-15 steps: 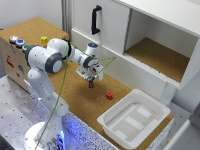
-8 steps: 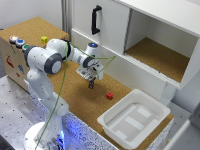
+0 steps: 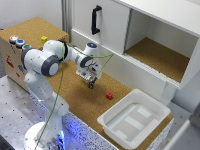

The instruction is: Push the purple block towards the right

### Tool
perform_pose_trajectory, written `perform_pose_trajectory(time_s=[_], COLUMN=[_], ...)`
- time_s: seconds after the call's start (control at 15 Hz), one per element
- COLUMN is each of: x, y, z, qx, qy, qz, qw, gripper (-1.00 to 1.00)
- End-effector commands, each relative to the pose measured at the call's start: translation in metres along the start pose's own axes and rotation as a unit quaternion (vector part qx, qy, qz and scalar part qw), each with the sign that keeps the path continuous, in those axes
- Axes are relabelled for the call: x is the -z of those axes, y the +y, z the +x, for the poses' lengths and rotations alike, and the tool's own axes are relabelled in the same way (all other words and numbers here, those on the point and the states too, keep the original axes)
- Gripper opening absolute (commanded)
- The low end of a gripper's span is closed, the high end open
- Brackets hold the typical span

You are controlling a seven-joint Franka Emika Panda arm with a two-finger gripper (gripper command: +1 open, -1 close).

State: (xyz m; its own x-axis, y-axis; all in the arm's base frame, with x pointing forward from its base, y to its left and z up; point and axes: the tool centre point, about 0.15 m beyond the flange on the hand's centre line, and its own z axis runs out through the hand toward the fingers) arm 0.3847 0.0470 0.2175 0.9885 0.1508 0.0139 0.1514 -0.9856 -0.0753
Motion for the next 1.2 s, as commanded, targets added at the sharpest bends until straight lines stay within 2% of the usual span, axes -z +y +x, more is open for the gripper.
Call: perform_pose_trajectory(time_s=[0.0, 0.2, 0.8, 1.13], x=[-0.013, -0.012, -0.008, -0.01], y=[0.035, 0.048, 0.101, 0.112], z=[-0.004, 0.009, 0.021, 0.03], qx=[0.001, -0.006, -0.059, -0.093], qy=[0.032, 0.04, 0.036, 0.034], qz=[0.002, -0.007, -0.034, -0.047], qw=[0.999, 0.999, 0.997, 0.994], gripper=[-1.0, -1.0, -1.0, -1.0])
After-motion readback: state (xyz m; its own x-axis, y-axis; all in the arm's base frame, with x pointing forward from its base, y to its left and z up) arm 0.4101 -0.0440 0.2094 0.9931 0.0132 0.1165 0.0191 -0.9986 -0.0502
